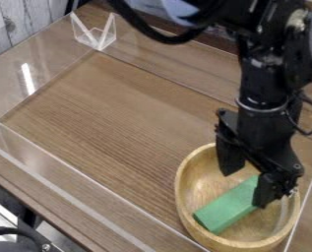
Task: Put green object into wooden bowl
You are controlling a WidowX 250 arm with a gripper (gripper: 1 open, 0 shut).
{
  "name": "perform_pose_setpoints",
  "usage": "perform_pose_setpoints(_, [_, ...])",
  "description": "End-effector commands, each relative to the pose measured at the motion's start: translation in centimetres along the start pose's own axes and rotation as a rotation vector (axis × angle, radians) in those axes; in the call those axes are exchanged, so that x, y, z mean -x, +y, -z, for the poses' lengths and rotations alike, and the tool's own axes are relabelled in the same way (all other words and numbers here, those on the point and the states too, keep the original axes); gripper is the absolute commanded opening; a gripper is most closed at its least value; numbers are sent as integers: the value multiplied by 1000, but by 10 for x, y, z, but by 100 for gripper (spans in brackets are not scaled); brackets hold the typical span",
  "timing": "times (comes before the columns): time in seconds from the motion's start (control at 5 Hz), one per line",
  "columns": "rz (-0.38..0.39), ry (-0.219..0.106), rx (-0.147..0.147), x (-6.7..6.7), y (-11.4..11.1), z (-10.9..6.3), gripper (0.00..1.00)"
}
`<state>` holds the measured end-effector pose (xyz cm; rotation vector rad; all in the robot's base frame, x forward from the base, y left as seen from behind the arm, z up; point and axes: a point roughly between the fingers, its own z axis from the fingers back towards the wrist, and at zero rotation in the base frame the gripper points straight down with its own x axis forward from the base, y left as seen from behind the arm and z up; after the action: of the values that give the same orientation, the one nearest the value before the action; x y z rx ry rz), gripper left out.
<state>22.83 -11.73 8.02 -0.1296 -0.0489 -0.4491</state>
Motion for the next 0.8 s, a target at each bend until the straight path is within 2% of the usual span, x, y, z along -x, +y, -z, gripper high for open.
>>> perform_pose_setpoints(0.0, [-69, -51, -12, 6, 9, -13, 100])
perform_pose_setpoints(0.2, [-129, -73, -21, 11, 19, -22, 100])
perform_pose_setpoints(0.6, [7, -58, -10, 5, 7, 8, 100])
